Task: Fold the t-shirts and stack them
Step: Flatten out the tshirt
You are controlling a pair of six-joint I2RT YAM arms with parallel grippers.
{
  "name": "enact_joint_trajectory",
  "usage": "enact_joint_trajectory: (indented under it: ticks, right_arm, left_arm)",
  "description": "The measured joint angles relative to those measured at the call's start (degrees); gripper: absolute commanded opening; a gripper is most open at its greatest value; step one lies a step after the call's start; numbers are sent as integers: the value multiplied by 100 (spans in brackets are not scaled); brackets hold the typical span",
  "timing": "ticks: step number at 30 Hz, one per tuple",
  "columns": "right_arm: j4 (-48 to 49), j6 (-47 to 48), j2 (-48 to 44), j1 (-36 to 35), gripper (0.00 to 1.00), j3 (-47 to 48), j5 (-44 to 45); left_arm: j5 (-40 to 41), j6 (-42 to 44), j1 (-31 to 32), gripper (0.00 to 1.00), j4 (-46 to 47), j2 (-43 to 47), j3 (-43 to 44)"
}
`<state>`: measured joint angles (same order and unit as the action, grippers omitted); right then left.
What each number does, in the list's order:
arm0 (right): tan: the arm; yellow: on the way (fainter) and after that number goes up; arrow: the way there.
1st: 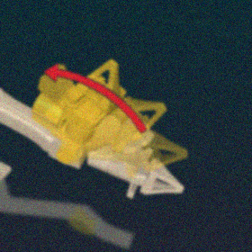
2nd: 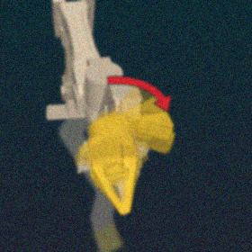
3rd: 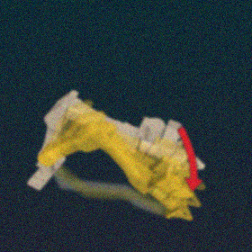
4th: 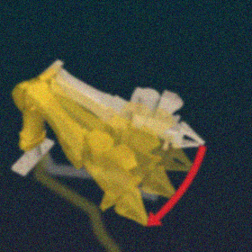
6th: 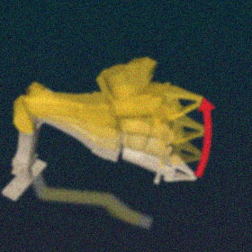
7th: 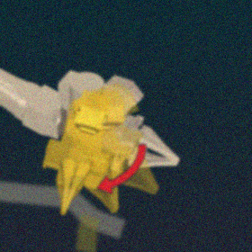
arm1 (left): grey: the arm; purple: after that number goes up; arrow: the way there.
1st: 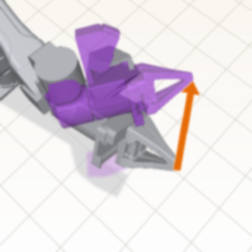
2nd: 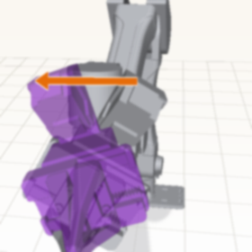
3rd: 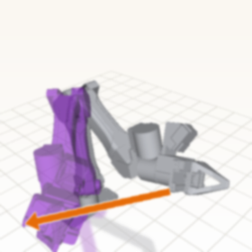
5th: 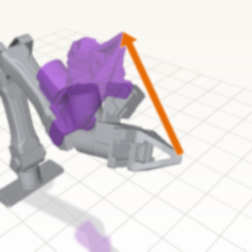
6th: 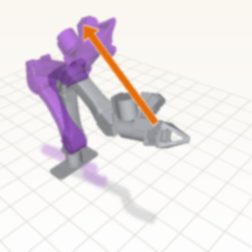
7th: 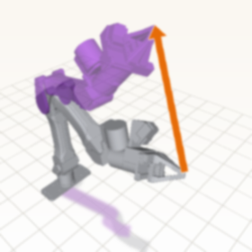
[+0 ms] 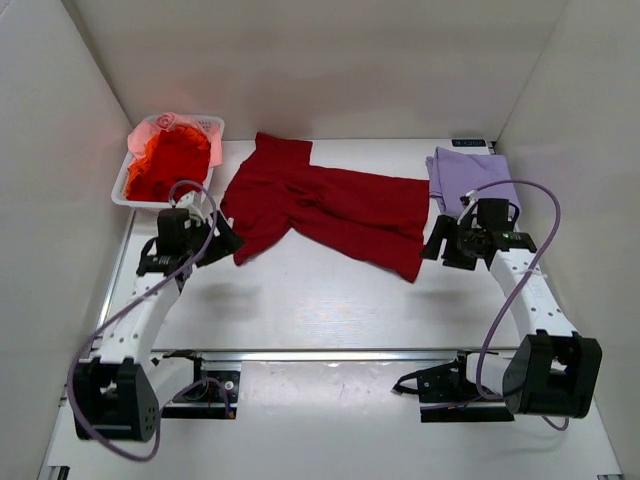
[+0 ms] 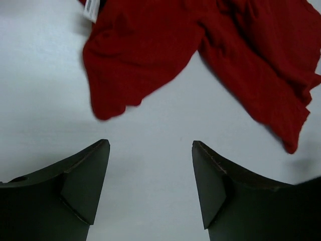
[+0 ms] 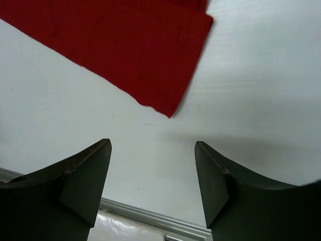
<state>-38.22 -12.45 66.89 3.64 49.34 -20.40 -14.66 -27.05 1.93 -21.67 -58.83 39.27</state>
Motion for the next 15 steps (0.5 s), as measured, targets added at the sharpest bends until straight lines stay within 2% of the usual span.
enact_joint_trajectory:
  ticks: [3, 6, 7, 8, 9, 13, 15]
  right_arm:
    - [208, 2, 291, -24, 64, 151, -15]
    - [354, -7, 588, -90, 64, 168, -26]
    - [391, -20, 684, -116, 64, 168, -39]
    - [431, -26, 754, -144, 64, 168, -50]
    - [468, -35, 817, -173, 64, 170, -66]
    - [577, -85, 1113, -203, 63, 264, -129]
    - [632, -87, 1266, -203, 63, 372, -142]
  left_arm:
    - [173, 133, 13, 63, 208, -761, 507]
    - [321, 214, 7, 45, 420, -1626, 1134]
    - [348, 247, 7, 35, 455, -1943, 1381]
    - [389, 254, 15, 34, 529, -2258, 1637]
    - [433, 273, 20, 33, 603, -2573, 1888]
    - [533, 319, 98, 54, 710, -3729, 2883]
    - [588, 280, 120, 56, 743, -4236, 3259]
